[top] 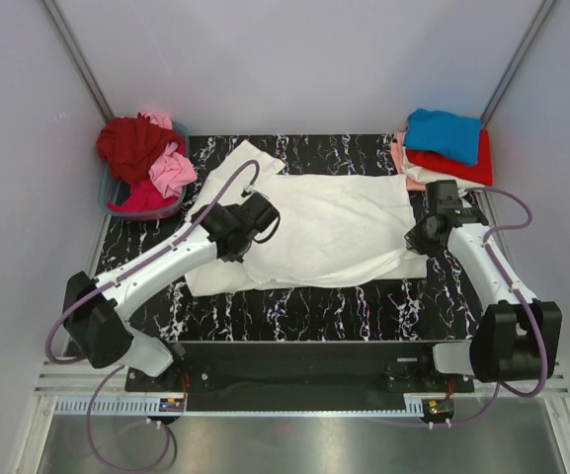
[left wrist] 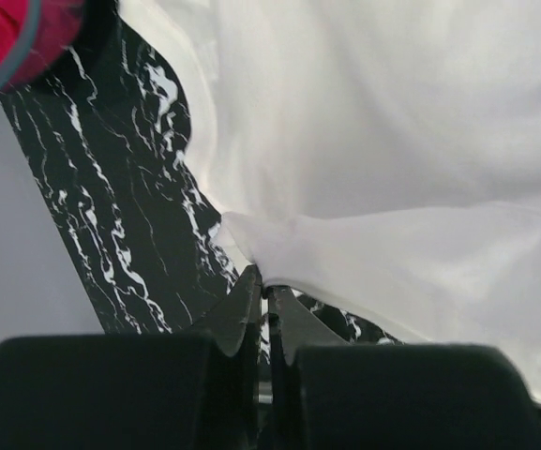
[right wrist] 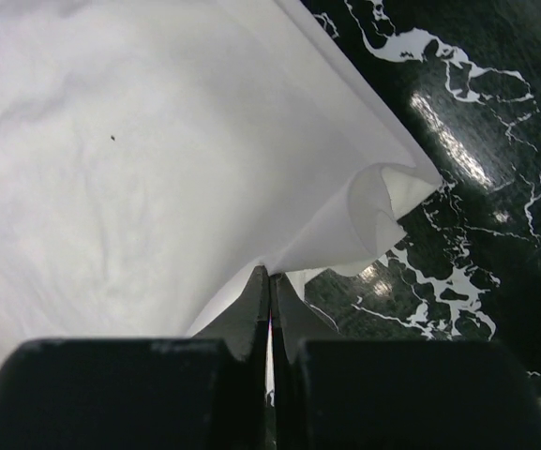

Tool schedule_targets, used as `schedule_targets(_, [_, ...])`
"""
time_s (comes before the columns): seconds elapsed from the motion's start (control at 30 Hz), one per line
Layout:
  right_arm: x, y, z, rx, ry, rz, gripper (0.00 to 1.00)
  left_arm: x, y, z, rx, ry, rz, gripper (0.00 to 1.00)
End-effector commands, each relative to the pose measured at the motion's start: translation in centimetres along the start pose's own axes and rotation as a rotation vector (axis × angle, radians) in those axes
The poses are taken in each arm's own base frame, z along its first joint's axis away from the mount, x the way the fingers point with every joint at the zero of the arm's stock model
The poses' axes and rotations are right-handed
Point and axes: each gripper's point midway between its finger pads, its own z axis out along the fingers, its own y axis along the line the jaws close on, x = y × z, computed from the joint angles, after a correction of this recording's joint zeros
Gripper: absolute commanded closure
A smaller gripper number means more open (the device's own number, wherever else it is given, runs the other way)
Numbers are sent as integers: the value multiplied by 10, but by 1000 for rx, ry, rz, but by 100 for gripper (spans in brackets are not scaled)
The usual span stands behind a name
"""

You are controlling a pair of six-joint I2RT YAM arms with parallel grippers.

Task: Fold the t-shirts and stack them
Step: Fold the tshirt

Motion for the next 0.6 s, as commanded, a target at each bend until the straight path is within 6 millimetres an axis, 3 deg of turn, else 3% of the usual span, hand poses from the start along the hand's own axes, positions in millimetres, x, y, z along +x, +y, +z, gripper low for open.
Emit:
schedule_targets(0.0, [-27,19,2,-17,-66,-16,100,-41,25,9,-33,-67,31,100])
schedule_targets(0.27, [-31,30,38,29,-9,-30,100,-80,42,39,-72,-48,58,100])
schedule_targets(0.43, [-37,32,60,62,14,-22,100,-91,51,76,-123,16,93,100])
schedule_targets(0.57, [-41,34,73,76,23,-20,100,-96,59,94,-136,53,79,100])
